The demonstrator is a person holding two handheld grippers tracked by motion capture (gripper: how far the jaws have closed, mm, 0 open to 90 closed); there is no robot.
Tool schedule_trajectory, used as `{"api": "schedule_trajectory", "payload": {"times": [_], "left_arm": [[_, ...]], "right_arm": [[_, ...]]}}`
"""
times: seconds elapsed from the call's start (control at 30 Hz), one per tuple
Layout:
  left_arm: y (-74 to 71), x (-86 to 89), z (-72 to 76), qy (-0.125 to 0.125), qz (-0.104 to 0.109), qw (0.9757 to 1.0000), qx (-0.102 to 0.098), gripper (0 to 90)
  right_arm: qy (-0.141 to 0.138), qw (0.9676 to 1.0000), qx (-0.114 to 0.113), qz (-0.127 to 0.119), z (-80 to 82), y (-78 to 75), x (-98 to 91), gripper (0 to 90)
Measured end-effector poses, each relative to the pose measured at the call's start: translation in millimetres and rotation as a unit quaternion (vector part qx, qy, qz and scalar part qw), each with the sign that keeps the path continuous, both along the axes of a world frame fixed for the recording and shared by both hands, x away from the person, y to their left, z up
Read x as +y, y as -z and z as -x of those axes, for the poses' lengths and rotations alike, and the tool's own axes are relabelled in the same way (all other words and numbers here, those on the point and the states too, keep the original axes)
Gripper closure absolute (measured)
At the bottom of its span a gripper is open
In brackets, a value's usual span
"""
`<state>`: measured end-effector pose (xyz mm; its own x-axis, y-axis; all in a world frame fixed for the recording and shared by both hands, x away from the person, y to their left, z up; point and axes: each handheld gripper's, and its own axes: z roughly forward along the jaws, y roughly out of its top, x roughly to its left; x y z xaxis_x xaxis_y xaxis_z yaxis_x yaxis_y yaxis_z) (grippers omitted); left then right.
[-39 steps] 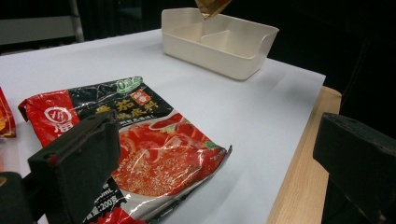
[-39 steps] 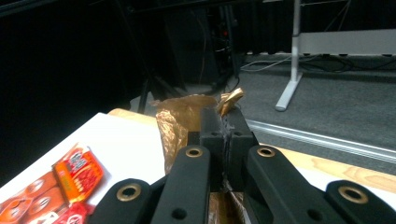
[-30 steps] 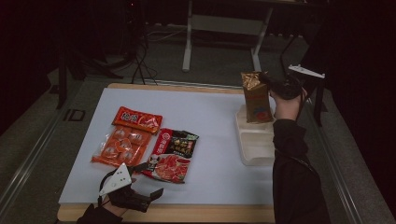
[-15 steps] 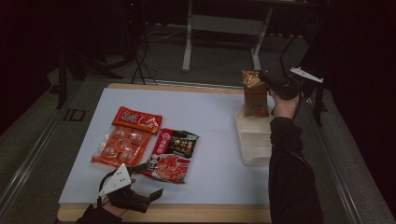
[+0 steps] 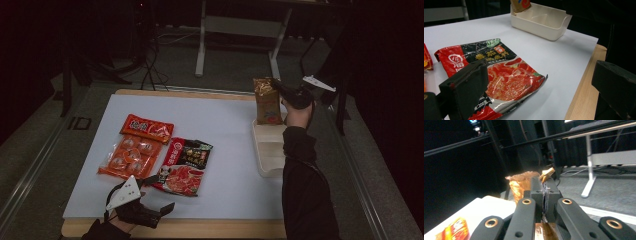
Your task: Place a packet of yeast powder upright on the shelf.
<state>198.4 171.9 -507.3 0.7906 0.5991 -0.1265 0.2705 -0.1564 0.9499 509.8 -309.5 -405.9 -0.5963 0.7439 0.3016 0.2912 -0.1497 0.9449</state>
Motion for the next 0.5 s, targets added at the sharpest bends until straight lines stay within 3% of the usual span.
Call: {"api": "schedule_trajectory", "payload": {"times": [0.1,0.2,0.5], "left_arm": [[-0.1,-0.3,0.1,0.001,-0.001,1.0,-0.001,1.1],[0.1,-0.6,-0.1,0.001,-0.001,1.0,0.0,1.1],[-0.3,-1.1,0.2,0.002,-0.004,1.0,-0.001,1.1]], "right_arm": [[-0.009,0.9995,0.03,0.004,-2.4,4.6,3.4,88.1],[-0.006,0.9988,0.048,-0.012,-2.1,6.5,5.2,88.0],[0.012,0.9952,0.096,0.015,2.6,7.1,5.5,87.7]]}}
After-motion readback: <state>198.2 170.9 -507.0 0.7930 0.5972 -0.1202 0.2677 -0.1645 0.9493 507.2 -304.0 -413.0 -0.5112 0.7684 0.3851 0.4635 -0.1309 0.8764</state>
